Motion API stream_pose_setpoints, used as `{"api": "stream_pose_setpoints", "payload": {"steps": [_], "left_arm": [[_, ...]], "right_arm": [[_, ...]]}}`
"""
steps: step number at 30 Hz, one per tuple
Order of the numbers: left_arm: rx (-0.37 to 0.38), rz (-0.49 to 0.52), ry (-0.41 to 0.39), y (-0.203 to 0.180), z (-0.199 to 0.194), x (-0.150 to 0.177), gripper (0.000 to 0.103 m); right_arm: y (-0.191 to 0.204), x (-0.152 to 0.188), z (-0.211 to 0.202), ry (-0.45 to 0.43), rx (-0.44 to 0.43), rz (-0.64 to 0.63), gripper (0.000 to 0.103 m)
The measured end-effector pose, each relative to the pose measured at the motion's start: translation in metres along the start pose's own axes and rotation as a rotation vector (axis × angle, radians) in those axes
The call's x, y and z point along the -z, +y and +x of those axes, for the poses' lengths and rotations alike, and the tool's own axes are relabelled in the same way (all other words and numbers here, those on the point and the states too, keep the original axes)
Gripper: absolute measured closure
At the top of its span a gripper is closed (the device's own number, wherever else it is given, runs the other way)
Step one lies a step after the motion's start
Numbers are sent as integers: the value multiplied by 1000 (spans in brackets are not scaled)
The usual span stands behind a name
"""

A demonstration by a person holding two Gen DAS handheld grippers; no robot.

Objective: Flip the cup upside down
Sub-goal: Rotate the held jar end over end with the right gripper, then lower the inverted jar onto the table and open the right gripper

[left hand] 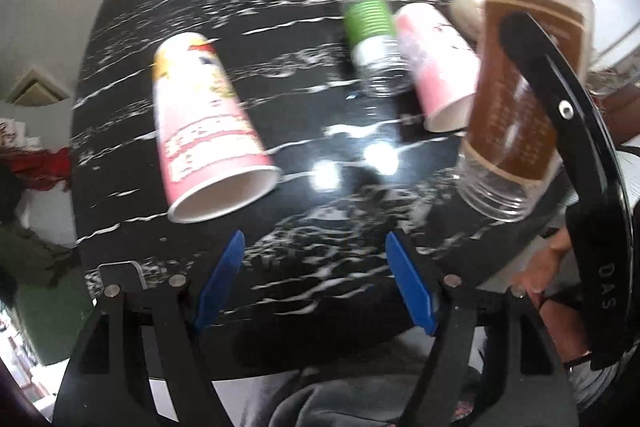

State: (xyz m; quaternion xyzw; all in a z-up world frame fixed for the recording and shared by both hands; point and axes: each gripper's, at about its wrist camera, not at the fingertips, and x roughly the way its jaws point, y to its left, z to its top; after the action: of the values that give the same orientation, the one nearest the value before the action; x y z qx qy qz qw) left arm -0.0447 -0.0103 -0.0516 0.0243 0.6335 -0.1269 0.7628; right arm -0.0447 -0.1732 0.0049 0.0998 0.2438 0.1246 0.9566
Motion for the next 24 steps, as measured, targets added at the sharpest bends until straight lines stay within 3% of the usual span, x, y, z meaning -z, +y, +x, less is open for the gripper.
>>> {"api": "stream_pose_setpoints", "payload": {"steps": [11, 24], "left_arm": [[152, 74, -55, -23, -41, -27, 31], [288, 88, -83, -31, -49, -38, 31]], "right_arm": [[-9, -53, 3, 34, -62, 37, 43], [-15, -66, 16, 87, -149, 85, 43]]}}
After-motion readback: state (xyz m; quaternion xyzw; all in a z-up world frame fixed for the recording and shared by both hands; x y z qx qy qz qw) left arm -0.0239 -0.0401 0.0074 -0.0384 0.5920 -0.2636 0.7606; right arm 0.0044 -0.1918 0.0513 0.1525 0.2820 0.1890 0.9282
